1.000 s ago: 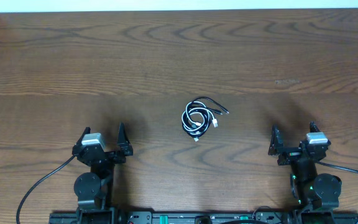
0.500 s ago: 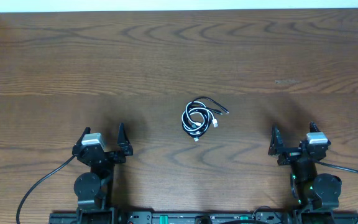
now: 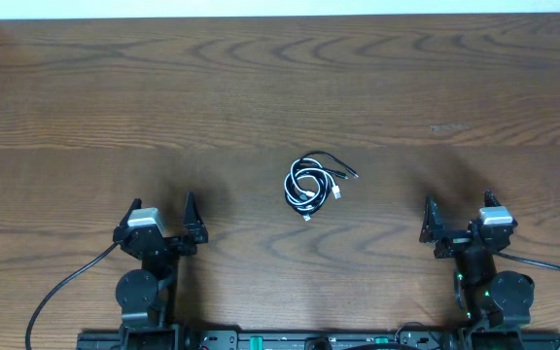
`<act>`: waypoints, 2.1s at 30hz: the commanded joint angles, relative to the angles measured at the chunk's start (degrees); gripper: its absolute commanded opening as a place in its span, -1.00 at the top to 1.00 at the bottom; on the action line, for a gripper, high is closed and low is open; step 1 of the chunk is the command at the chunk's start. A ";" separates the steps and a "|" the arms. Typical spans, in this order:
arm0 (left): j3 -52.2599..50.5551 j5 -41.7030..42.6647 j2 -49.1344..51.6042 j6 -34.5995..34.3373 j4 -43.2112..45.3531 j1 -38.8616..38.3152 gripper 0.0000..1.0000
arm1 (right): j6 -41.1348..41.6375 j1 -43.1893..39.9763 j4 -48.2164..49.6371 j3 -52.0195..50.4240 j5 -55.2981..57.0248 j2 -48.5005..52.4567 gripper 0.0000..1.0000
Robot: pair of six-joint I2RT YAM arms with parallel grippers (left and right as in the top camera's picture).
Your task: Untangle cables
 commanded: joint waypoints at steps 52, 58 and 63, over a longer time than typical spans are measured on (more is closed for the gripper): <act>18.88 16.72 30.10 2.23 -0.52 -0.09 -0.96 | -0.81 0.37 -0.24 1.29 -5.38 5.97 -0.99; 31.85 21.70 44.87 2.32 -6.73 -0.09 -0.96 | 1.70 0.37 -0.26 7.13 -8.31 14.40 -0.98; 42.84 32.89 55.49 2.29 -10.14 -0.09 -0.96 | 1.70 0.37 -3.54 16.55 -12.24 24.55 -0.98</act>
